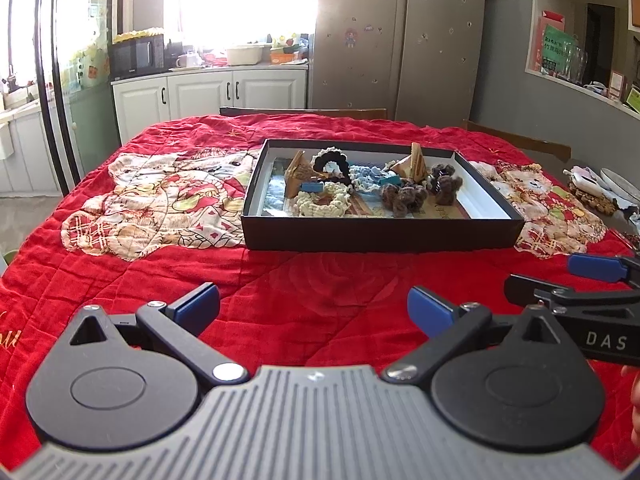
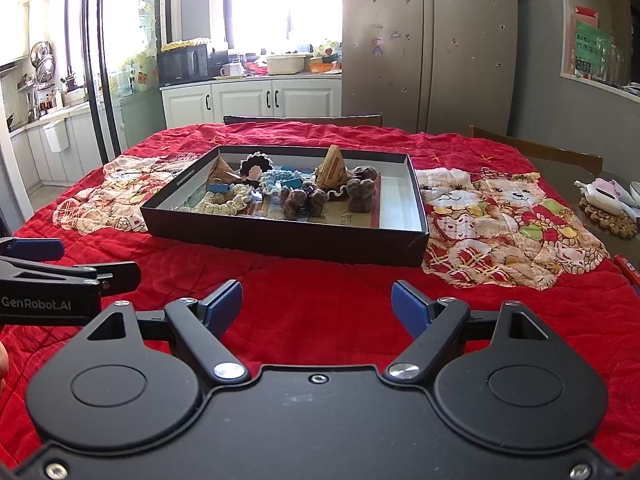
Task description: Organize objects
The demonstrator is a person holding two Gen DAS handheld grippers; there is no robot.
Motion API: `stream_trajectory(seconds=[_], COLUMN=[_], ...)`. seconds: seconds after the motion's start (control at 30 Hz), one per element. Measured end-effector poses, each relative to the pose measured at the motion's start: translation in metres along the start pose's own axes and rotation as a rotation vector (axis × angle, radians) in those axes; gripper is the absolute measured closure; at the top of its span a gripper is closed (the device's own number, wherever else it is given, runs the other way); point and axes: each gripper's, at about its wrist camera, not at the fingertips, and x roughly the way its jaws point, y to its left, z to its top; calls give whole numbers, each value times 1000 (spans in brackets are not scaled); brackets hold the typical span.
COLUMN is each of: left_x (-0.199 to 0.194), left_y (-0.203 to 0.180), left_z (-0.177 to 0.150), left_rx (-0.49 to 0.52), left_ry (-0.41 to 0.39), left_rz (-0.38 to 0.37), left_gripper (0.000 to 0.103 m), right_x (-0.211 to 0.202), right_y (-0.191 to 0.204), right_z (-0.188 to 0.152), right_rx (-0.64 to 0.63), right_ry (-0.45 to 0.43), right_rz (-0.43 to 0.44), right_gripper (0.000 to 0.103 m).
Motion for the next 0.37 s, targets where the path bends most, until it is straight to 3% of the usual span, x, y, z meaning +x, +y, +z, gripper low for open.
stream_trajectory(seconds=[0.37], left_x=[-1], left_y=[-3], left_z=[-1], left_rx=[18], left_ry=[-14], left_rz=[6], left_gripper=[0], right_x=[0], right_y=[0], right_z=[0], right_rx=[0], right_ry=[3], right_rz=[-1], right_gripper=[22])
